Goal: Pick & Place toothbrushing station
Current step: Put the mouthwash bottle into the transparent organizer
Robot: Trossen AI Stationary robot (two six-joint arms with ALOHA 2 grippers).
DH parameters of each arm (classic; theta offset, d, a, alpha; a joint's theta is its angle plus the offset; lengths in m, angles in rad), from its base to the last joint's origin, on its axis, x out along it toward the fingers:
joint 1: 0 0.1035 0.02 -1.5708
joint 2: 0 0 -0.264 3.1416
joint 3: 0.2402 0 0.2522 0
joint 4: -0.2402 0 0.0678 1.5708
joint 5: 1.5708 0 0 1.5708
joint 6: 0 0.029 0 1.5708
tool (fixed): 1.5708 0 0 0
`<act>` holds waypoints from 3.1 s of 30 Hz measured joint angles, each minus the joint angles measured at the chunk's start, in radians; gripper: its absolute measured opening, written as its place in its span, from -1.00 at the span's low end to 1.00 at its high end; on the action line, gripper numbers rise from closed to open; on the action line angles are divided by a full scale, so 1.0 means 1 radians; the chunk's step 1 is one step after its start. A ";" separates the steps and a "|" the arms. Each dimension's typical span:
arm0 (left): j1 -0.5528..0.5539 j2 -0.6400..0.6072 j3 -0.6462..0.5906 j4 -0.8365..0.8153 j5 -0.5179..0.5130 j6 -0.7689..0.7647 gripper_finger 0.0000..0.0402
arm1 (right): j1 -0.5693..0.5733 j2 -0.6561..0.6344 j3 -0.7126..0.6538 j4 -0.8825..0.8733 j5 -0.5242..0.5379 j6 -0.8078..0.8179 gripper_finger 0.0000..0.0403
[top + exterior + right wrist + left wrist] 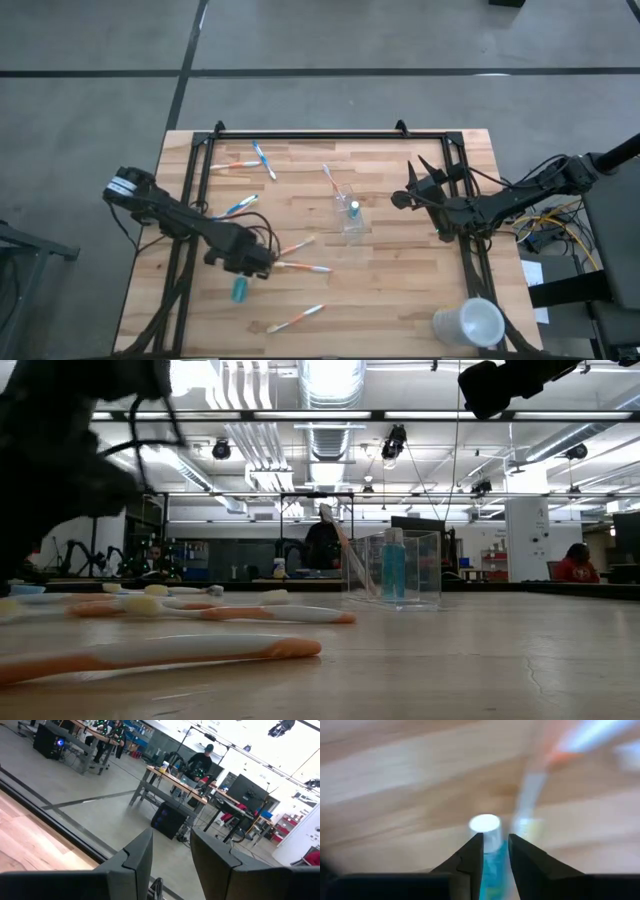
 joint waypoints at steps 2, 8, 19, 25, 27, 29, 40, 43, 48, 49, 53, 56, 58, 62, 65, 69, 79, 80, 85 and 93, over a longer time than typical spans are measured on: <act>0.001 0.000 0.016 0.074 -0.030 0.037 -0.53 | 0.000 0.000 0.000 0.000 0.000 0.000 -0.38; 0.014 0.000 0.021 0.278 -0.123 0.110 -0.53 | 0.000 0.000 0.000 0.001 0.000 0.000 -0.38; 0.021 -0.043 0.055 0.009 -0.065 0.095 -0.53 | 0.000 0.000 0.000 0.001 -0.001 0.000 -0.38; 0.017 -0.047 0.040 0.010 -0.021 0.227 -0.53 | 0.000 0.000 -0.002 0.001 -0.005 0.027 -0.38; 0.016 -0.046 0.023 0.009 0.016 0.230 -0.53 | 0.000 0.000 -0.004 0.001 -0.006 0.030 -0.38; 0.016 -0.045 0.013 0.006 0.043 0.242 -0.53 | 0.000 0.000 -0.009 0.000 -0.006 0.028 -0.38; 0.016 -0.045 0.012 0.025 0.043 0.240 -0.53 | 0.000 0.000 -0.013 0.000 -0.005 0.027 -0.38; 0.016 -0.045 0.012 0.051 0.027 0.229 -0.53 | 0.000 0.000 -0.013 0.000 -0.005 0.027 -0.38; 0.016 -0.045 0.012 0.115 0.006 0.230 -0.53 | 0.000 0.000 -0.013 0.000 -0.005 0.026 -0.38; 0.016 -0.045 0.012 0.123 0.004 0.230 -0.53 | 0.000 0.000 -0.013 0.000 -0.005 0.026 -0.38; 0.016 -0.045 0.012 0.139 -0.003 0.260 -0.53 | 0.000 0.000 -0.013 0.000 -0.005 0.026 -0.38; 0.016 -0.045 0.012 0.147 -0.025 0.283 -0.53 | 0.000 0.000 -0.013 0.000 -0.005 0.026 -0.38; 0.016 -0.045 0.012 0.145 -0.033 0.286 -0.53 | 0.000 0.000 -0.013 0.000 -0.005 0.026 -0.38; 0.016 -0.046 0.012 0.146 -0.036 0.286 -0.53 | 0.000 0.000 -0.013 0.000 -0.005 0.026 -0.38; 0.016 -0.046 0.012 0.135 -0.036 0.286 -0.53 | 0.000 0.000 -0.013 0.000 -0.005 0.026 -0.38; 0.016 -0.046 0.011 0.127 -0.036 0.309 -0.53 | 0.000 0.000 -0.013 0.000 -0.005 0.026 -0.38; 0.017 -0.046 0.011 0.131 -0.073 0.335 -0.53 | 0.000 0.000 -0.013 0.000 -0.005 0.026 -0.38; 0.017 -0.046 0.011 0.131 -0.072 0.336 -0.53 | 0.000 0.000 -0.013 0.000 -0.005 0.026 -0.38; 0.017 -0.049 0.011 0.130 -0.074 0.348 -0.52 | 0.000 0.000 -0.013 0.001 -0.005 0.026 -0.38; 0.017 -0.091 0.010 0.120 -0.185 0.341 -0.24 | 0.000 0.000 -0.013 0.000 -0.004 0.026 -0.38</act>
